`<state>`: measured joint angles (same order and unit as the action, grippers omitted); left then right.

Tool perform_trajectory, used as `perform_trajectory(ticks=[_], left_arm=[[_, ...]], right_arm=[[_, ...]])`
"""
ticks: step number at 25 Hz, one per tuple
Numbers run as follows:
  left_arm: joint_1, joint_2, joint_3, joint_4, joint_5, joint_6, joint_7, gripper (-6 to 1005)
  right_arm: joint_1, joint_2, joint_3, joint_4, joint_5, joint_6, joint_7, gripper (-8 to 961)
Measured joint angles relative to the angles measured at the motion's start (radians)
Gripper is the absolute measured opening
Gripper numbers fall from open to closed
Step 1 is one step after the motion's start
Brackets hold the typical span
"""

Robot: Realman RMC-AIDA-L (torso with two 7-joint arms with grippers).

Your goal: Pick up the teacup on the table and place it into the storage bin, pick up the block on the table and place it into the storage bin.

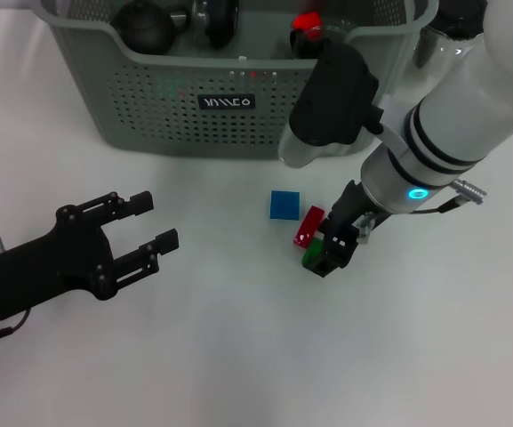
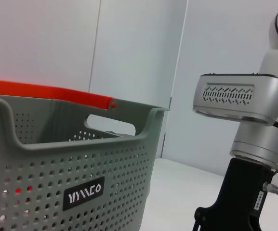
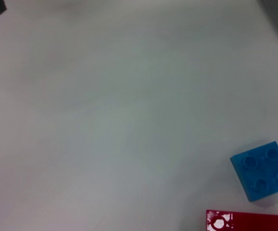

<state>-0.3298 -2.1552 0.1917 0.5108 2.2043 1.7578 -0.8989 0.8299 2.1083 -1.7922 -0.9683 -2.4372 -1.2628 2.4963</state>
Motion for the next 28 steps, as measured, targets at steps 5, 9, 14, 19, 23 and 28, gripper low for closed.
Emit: perform_trajectory(ticks=[5, 9, 14, 19, 23, 28], left_arm=[[0.000, 0.000, 0.000, 0.000, 0.000, -0.001, 0.000, 629], [0.000, 0.001, 0.000, 0.000, 0.000, -0.002, 0.000, 629], [0.000, 0.001, 0.000, 0.000, 0.000, -0.002, 0.000, 629], [0.000, 0.000, 0.000, 0.000, 0.000, -0.002, 0.000, 630], [0.000, 0.000, -0.002, 0.000, 0.000, -0.002, 0.000, 630], [0.000, 0.001, -0.003, 0.000, 0.000, -0.001, 0.000, 630]], right_arm=[[0.000, 0.001, -0.023, -0.006, 0.001, 0.000, 0.004, 602], [0.000, 0.002, -0.027, -0.007, 0.002, 0.003, 0.005, 602], [-0.001, 0.003, -0.028, -0.002, 0.000, 0.013, 0.008, 603], [0.000, 0.001, -0.052, 0.002, -0.001, 0.027, 0.036, 548], [-0.003, -0.001, -0.059, -0.008, -0.001, 0.019, 0.051, 431], [-0.021, -0.008, -0.045, -0.060, -0.003, -0.010, 0.072, 424]])
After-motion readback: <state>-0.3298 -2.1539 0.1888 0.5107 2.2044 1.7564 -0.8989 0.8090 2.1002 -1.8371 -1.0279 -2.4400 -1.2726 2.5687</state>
